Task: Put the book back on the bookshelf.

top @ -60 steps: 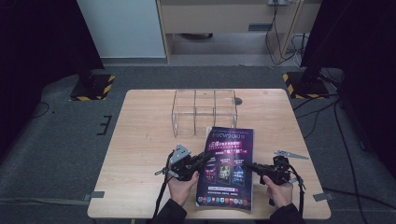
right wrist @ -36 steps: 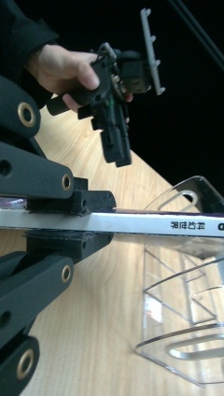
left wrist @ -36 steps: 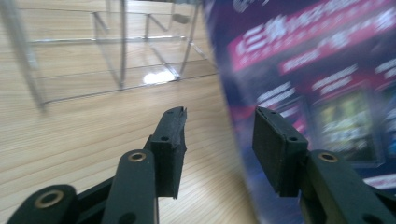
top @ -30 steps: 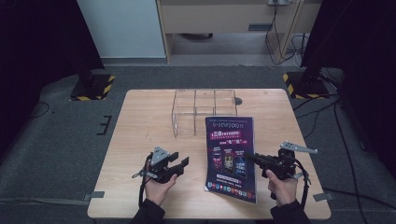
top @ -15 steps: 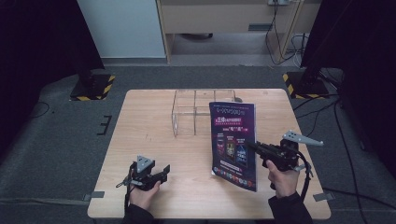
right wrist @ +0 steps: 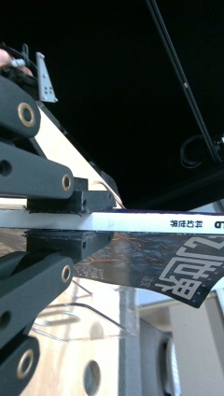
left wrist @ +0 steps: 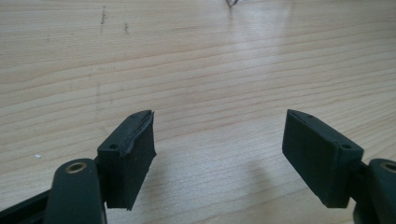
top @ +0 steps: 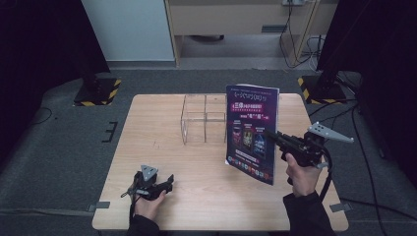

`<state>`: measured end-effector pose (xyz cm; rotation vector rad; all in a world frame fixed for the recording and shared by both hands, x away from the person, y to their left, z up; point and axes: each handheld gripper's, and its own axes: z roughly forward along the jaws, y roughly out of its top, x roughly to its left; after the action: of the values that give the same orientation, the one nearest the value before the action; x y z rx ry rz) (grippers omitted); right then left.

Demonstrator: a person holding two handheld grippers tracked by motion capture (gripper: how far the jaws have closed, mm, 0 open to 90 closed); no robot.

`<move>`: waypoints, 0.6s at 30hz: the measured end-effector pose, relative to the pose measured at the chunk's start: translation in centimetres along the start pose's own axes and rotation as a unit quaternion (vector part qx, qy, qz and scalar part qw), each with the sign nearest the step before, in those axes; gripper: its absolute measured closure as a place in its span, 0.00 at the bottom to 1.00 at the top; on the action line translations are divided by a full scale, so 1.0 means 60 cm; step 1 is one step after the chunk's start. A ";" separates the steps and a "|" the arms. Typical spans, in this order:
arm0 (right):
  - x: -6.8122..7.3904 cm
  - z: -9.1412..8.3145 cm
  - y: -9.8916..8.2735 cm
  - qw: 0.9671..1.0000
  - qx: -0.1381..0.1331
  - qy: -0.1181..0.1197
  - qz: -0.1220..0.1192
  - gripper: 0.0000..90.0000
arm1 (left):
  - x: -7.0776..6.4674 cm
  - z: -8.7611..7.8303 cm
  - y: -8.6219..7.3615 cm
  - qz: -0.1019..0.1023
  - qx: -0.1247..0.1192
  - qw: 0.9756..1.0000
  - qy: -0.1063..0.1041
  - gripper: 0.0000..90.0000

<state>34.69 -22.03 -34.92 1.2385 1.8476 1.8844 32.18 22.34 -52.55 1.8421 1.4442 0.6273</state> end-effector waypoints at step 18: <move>-0.001 0.041 0.052 0.998 -0.033 -0.038 -0.032 0.92 | 0.011 0.014 -0.005 0.005 0.015 1.000 0.019 0.26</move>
<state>37.66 -20.89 -32.48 1.1983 1.7518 1.8224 32.75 22.82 -53.34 1.8707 1.4787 0.6513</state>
